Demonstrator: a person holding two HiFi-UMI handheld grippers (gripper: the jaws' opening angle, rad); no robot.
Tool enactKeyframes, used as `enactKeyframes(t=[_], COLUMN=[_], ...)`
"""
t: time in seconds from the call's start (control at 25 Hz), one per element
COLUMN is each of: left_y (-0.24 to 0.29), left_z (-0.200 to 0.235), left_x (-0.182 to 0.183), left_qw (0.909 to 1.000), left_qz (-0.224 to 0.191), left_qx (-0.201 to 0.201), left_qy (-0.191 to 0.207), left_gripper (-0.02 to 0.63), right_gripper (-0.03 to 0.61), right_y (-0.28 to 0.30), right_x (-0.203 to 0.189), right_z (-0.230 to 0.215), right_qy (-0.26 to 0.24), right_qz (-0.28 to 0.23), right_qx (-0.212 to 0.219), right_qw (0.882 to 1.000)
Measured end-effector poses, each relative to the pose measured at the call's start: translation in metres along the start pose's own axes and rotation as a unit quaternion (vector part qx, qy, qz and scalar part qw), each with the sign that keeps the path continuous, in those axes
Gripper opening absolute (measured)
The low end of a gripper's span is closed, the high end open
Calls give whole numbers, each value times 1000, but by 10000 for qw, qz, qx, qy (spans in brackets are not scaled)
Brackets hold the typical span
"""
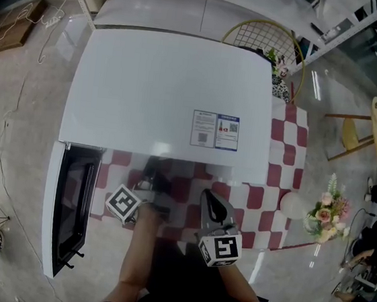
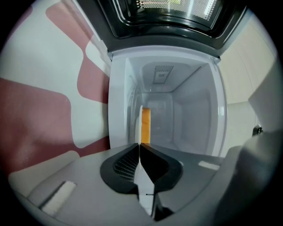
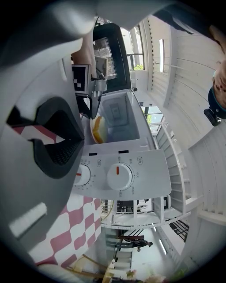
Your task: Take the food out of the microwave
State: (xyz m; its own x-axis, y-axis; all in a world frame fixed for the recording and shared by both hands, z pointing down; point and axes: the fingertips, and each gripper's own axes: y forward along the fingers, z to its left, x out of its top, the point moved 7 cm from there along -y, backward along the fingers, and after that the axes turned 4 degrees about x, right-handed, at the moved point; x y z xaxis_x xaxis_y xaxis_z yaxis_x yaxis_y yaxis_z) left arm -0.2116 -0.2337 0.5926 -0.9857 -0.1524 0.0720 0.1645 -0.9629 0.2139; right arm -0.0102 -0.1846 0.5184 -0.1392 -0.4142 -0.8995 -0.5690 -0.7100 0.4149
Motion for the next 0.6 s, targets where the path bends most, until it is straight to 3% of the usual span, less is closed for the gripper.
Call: enactKeyframes(t=[0.6], left_y=[-11], left_z=[-5], left_x=[1], left_qw=[9999], left_qz=[24], left_qx=[-83], left_qy=[74], left_gripper=[20], right_gripper=[2], right_y=[-3], right_x=[3], right_z=[-3], right_qy=[16], right_qz=[-101], right_qx=[-61], right_qw=[9999])
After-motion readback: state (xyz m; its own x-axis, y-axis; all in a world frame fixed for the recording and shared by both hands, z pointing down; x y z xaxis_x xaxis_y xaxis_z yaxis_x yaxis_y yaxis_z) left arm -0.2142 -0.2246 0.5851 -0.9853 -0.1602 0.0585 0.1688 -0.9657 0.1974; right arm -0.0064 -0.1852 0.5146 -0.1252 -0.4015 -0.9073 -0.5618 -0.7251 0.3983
